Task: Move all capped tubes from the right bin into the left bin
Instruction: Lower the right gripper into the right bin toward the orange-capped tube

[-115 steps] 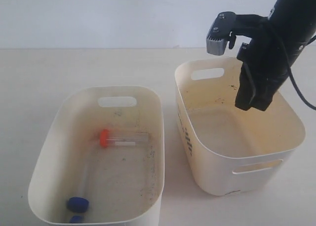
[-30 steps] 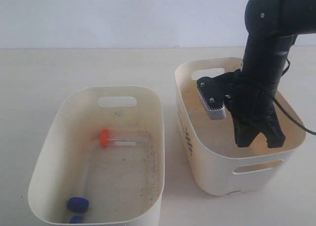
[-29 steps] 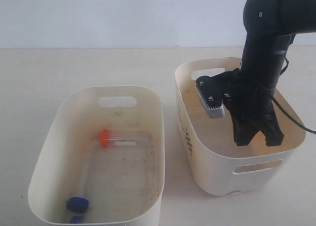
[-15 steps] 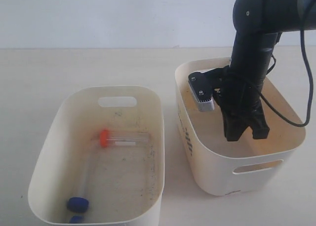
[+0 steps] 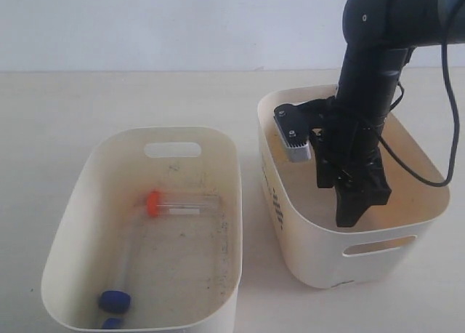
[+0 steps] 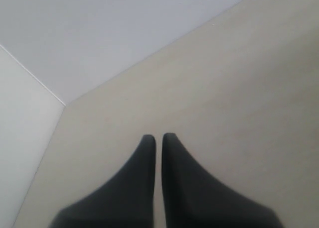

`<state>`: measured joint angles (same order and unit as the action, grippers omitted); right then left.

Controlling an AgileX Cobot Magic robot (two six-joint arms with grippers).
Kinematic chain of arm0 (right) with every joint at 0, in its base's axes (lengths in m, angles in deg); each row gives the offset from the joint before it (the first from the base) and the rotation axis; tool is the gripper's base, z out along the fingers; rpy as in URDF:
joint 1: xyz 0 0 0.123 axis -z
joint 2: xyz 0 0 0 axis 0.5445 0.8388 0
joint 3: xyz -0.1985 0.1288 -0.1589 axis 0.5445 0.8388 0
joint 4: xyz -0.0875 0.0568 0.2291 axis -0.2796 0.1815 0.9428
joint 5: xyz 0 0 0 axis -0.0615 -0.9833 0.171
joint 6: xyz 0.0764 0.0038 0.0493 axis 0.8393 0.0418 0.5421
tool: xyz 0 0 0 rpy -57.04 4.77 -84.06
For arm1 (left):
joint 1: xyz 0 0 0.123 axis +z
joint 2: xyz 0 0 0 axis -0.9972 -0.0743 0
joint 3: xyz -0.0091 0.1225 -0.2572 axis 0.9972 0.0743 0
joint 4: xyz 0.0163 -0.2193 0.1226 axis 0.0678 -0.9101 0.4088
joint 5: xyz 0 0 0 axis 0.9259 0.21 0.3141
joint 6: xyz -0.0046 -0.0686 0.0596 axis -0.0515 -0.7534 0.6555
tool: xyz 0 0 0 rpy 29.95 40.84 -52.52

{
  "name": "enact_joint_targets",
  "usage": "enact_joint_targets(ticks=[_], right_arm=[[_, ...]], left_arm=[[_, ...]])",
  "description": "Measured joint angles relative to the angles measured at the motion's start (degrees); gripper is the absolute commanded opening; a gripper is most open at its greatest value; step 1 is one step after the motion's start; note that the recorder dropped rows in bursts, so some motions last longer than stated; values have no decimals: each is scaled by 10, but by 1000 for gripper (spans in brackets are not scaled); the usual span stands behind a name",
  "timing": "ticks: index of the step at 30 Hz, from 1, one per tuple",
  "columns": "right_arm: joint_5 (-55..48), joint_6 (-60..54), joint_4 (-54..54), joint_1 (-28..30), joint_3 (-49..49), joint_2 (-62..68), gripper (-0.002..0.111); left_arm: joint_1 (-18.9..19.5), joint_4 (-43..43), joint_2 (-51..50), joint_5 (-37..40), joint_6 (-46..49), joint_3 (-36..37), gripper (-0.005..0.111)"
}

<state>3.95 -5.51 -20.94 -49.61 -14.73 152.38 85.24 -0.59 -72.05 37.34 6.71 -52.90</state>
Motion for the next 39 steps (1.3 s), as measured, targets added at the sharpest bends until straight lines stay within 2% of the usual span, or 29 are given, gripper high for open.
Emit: enact_joint_targets(ticks=[11, 39], right_arm=[[-1, -4, 22, 0, 41, 0, 71], [25, -28, 19, 0, 44, 14, 71]], left_arm=[[0, 0, 0, 0, 0, 0, 4], [0, 0, 0, 0, 0, 0, 4]])
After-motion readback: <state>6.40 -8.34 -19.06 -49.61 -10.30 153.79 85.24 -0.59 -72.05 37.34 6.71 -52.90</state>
